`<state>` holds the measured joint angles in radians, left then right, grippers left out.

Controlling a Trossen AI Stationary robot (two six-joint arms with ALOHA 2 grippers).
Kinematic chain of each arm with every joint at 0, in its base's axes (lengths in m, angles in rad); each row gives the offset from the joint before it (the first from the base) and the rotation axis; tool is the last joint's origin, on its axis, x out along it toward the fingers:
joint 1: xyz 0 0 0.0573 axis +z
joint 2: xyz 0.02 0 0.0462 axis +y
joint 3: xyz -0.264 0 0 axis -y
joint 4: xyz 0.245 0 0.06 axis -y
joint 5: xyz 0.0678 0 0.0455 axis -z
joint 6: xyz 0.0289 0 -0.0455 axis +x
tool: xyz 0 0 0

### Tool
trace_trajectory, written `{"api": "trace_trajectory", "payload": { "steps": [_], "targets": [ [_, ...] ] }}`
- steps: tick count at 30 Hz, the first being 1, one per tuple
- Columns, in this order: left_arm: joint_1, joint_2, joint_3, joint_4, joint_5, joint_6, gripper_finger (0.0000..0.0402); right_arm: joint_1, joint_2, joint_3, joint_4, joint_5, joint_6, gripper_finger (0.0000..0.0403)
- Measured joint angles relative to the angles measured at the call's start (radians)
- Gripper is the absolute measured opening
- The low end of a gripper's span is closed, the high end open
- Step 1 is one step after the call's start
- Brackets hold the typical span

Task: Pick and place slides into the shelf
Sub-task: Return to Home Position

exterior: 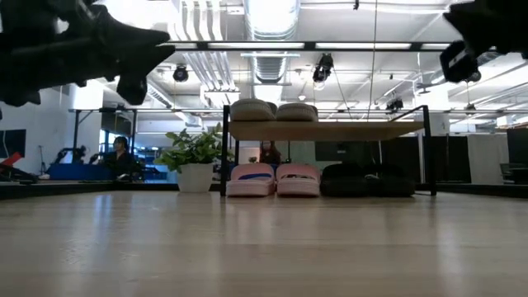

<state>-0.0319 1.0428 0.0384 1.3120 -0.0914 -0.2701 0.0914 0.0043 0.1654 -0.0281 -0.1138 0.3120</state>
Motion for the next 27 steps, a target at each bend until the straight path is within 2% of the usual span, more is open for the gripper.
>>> {"api": "trace_trajectory", "payload": {
  "steps": [5, 10, 13, 17, 20, 23, 27],
  "targets": [
    [0.006, 0.002, -0.031, 0.041, 0.006, 0.016, 0.0095, 0.000, -0.004, -0.083, 0.092, 0.029, 0.052, 0.0034],
    [0.102, 0.011, -0.031, -0.034, 0.106, -0.066, 0.0095, -0.007, -0.004, -0.157, 0.247, 0.037, 0.056, 0.0034],
    [0.214, 0.010, -0.029, -0.036, 0.266, -0.127, 0.0095, -0.016, -0.004, -0.157, 0.247, 0.037, 0.047, 0.0034],
    [0.382, -0.026, -0.019, -0.036, 0.593, -0.205, 0.0095, -0.036, -0.003, -0.156, 0.243, 0.040, 0.051, 0.0034],
    [0.489, -0.041, -0.031, -0.055, 0.723, -0.297, 0.0095, -0.051, -0.004, -0.156, 0.242, 0.040, 0.051, 0.0034],
    [0.557, -0.063, -0.031, -0.099, 0.733, -0.345, 0.0095, -0.067, -0.003, -0.156, 0.240, 0.046, 0.053, 0.0034],
    [0.574, -0.054, -0.030, -0.109, 0.657, -0.379, 0.0095, -0.072, -0.001, -0.156, 0.239, 0.067, 0.055, 0.0034]
  ]
}}
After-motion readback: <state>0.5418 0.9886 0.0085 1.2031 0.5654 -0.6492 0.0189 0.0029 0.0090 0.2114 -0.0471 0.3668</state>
